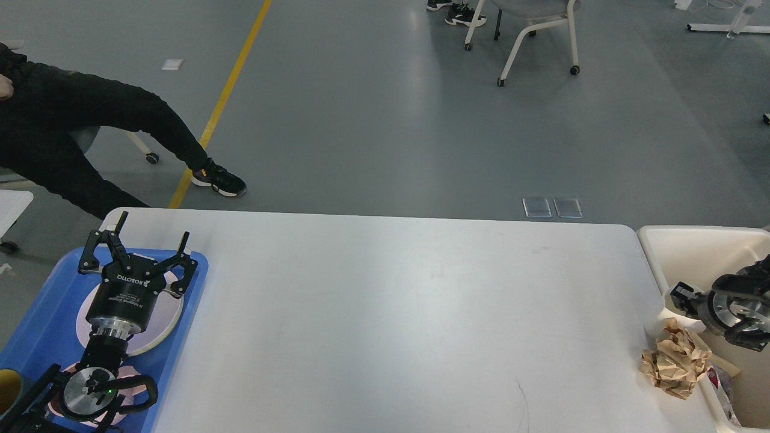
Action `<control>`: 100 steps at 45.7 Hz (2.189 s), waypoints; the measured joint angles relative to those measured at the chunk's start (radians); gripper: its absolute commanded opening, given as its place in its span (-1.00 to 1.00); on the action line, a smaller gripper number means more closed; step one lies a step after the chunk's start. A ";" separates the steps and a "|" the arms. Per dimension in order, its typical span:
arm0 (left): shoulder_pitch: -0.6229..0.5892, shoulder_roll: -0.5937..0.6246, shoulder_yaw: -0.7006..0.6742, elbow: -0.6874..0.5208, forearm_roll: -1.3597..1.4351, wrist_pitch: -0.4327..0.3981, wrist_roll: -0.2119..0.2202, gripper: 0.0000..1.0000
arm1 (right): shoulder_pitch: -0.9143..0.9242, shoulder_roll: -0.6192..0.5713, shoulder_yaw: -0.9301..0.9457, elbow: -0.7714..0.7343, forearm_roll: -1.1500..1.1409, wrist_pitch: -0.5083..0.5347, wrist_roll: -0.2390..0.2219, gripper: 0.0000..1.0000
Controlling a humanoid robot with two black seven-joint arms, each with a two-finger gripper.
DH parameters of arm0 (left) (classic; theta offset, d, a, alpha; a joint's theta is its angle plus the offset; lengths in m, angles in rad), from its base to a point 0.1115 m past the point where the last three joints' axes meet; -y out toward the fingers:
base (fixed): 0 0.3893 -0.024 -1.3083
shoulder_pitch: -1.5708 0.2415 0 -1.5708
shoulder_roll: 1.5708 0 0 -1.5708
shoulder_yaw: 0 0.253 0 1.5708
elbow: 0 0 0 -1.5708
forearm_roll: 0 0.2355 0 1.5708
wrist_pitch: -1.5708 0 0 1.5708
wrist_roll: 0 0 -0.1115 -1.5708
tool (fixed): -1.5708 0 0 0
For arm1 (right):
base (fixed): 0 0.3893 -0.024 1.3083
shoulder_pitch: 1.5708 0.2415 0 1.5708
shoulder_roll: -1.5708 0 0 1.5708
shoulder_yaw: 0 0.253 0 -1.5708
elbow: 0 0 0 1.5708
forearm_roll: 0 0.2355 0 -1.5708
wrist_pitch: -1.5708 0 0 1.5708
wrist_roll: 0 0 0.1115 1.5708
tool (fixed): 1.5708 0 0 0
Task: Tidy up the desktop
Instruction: 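Grasp the second white cup and lift it with the right gripper, then drop the cup into the bin and raise the right gripper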
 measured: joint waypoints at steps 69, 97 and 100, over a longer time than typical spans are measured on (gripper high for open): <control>0.000 0.000 -0.001 0.000 0.000 0.000 0.000 0.93 | 1.063 -0.014 -0.571 0.704 0.154 0.256 -0.035 -1.00; 0.000 0.000 -0.001 0.000 0.000 0.000 0.000 0.93 | 0.528 -0.286 -0.365 0.295 0.162 -0.004 -0.028 -1.00; 0.000 0.000 -0.001 0.000 0.000 0.000 0.000 0.93 | 0.386 -0.290 -0.269 0.209 0.162 -0.024 -0.028 -1.00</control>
